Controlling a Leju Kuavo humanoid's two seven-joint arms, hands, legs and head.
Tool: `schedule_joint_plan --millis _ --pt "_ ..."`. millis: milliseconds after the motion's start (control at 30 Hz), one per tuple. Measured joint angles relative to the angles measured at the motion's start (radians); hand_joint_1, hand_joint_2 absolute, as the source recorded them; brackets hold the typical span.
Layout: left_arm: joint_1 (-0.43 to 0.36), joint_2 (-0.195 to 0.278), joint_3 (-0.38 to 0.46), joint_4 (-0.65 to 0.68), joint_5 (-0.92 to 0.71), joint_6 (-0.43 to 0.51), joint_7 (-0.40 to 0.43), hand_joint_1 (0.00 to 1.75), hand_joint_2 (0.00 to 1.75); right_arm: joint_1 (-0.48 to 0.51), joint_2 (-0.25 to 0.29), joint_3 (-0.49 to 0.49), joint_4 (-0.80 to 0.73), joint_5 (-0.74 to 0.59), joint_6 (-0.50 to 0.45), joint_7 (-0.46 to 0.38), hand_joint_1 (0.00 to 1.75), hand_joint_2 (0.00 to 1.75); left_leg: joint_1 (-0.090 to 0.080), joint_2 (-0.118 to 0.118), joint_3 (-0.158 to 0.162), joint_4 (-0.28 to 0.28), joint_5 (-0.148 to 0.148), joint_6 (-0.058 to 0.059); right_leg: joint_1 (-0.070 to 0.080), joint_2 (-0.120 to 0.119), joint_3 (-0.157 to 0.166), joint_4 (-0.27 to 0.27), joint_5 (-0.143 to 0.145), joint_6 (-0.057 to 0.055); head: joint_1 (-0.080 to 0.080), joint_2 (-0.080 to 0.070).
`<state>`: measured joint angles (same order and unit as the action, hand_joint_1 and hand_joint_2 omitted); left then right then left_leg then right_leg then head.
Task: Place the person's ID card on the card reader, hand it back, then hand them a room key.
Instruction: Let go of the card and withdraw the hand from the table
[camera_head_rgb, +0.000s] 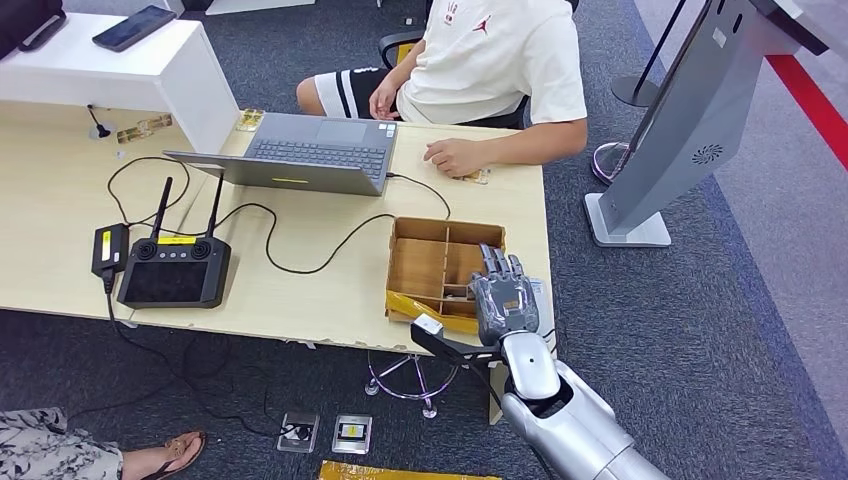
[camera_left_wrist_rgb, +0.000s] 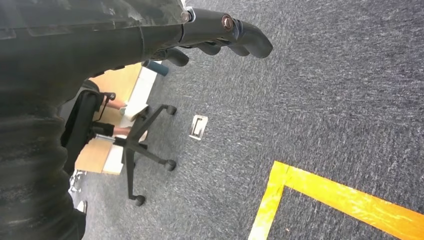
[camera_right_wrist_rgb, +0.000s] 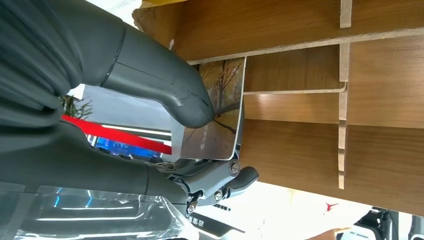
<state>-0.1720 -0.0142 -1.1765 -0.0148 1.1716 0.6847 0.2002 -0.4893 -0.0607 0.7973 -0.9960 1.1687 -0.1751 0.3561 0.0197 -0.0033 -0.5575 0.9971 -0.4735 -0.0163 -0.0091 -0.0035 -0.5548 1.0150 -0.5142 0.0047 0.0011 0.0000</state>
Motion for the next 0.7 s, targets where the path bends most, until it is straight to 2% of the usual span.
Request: schedule_joint_plan --millis 300,700 --pt "0.000 0.000 -0.007 0.000 0.007 0.000 0.000 0.00 1.75 0.002 -0.001 -0.002 -0.023 0.027 -0.043 0.007 1.75 1.75 0.000 0.000 0.000 0.000 0.000 0.000 0.000 0.000 0.000 0.000 0.000 0.000 0.000 0.000" --pt "0.000 0.000 -0.018 0.000 0.029 0.000 0.019 0.00 1.75 0.001 -0.001 -0.014 -0.169 0.101 -0.085 0.000 1.75 1.75 0.000 0.000 0.000 0.000 0.000 0.000 0.000 0.000 0.000 0.000 0.000 0.000 0.000 0.000"
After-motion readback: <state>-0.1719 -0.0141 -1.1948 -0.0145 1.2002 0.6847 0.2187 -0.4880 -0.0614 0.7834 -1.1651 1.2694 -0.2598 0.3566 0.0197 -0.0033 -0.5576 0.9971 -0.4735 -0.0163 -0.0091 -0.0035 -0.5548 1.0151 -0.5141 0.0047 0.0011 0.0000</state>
